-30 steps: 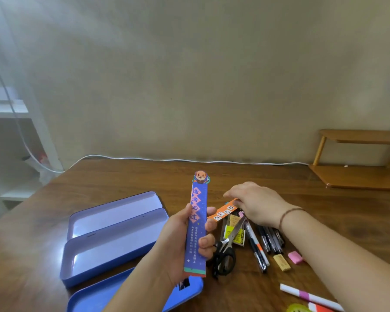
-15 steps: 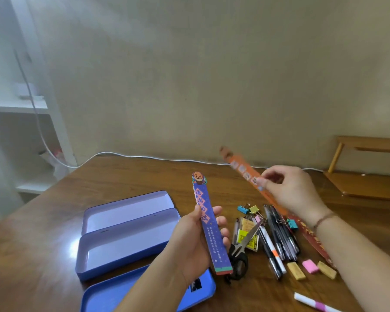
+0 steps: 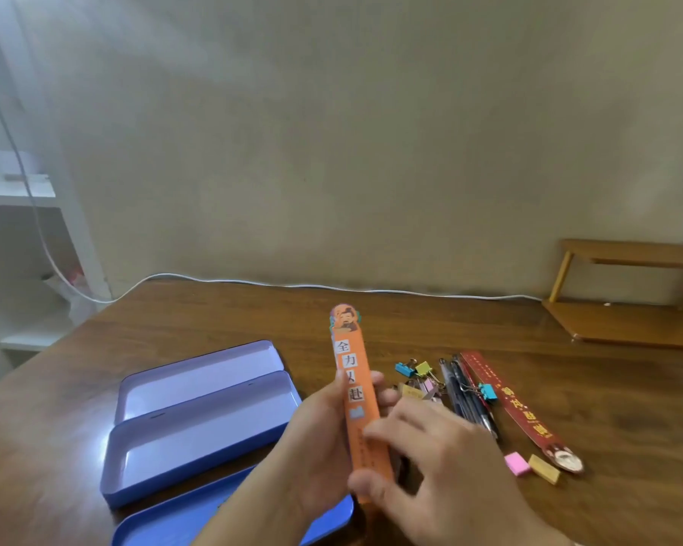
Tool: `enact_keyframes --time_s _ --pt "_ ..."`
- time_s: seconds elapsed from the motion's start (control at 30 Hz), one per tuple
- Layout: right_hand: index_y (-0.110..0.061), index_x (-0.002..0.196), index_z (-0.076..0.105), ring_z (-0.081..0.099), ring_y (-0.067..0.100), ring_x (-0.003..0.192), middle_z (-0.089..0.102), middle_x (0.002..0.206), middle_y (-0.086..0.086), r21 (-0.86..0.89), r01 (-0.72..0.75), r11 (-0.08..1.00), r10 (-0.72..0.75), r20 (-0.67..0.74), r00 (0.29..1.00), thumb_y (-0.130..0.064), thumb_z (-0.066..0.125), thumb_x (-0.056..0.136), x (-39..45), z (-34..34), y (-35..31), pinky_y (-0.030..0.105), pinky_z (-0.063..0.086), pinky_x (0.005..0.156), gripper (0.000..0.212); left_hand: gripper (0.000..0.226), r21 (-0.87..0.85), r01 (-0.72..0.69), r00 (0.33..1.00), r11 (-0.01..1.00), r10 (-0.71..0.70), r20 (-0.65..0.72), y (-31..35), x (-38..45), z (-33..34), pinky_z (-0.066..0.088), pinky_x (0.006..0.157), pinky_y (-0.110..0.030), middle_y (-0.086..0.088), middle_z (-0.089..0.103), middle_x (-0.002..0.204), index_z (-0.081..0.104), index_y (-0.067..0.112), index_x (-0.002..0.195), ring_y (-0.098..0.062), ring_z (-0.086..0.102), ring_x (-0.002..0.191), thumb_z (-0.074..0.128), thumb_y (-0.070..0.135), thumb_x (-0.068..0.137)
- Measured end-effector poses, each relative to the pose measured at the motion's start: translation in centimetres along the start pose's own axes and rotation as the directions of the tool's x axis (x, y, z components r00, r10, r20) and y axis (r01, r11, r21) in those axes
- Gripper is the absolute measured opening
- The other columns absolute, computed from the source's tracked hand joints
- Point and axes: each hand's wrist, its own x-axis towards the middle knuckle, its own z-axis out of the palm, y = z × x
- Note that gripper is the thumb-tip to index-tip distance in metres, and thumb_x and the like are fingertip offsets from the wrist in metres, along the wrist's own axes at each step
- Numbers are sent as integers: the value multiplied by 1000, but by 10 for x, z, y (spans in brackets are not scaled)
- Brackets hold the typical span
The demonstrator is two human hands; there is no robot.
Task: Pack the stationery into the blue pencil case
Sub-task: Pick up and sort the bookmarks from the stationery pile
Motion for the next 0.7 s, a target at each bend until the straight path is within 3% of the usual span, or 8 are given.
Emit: enact_keyframes --time_s 0.17,0.3,0.4,0.47,0.53,0.57,0.63,0.7 --pt "-35 97 67 63 0 83 64 85 -14 9 200 980 -200 72 977 -53 70 77 -8 6 5 18 55 67 27 51 -132 -6 1000 991 8 16 5 5 -3 45 44 -28 -8 49 66 59 1 105 -16 43 49 33 46 104" --pt "-40 90 65 57 -8 70 65 73 -23 100 9 995 -12 29 1000 -58 80 57 -8 6 0 0 36 64 41 55 -141 -12 997 990 22 74 -3 6 -3 42 46 -25 -8 49 67 62 0 104 -15 42 51 37 49 101" --pt "-43 97 62 53 -7 58 57 61 -24 177 -154 972 124 166 978 -73 70 60 -7 -16 4 5 37 56 49 53 -95 -3 996 995 12 86 -8 7 -5 44 53 -29 -8 51 69 64 3 103 -16 45 54 38 50 99" --pt "-37 90 67 56 2 52 59 57 -15 246 -320 915 318 50 947 -76 63 67 -7 -38 22 12 38 45 46 50 -98 -16 994 995 26 107 -9 5 -5 49 67 -38 -9 54 74 63 9 108 -21 51 60 38 52 98" --pt "-33 82 66 54 5 47 60 60 -12 100 -547 831 555 -216 803 -65 63 75 -12 -62 53 13 34 37 33 46 -139 -12 986 990 35 164 -7 3 -6 48 87 -57 -11 58 82 66 20 108 -27 57 72 40 56 96" --pt "-32 86 65 52 2 50 60 67 -14 -46 -705 708 676 -243 695 -61 63 77 -16 -73 68 15 35 37 30 47 -149 0 980 989 29 196 -7 2 -7 43 94 -66 -12 60 85 68 22 108 -30 58 78 40 58 94" --pt "-27 100 62 51 3 64 59 80 -9 -287 -867 407 889 -93 448 -61 61 81 -27 -81 92 22 41 46 39 49 -133 30 969 991 4 249 -7 1 -5 38 96 -73 -13 61 90 69 25 109 -33 58 85 41 61 91" --pt "-23 103 61 55 8 73 60 86 -6 -380 -873 305 952 87 294 -64 61 80 -34 -74 110 27 51 59 47 50 -111 46 958 993 -13 286 -7 0 -2 43 88 -65 -12 58 90 68 25 109 -31 56 84 40 61 90"
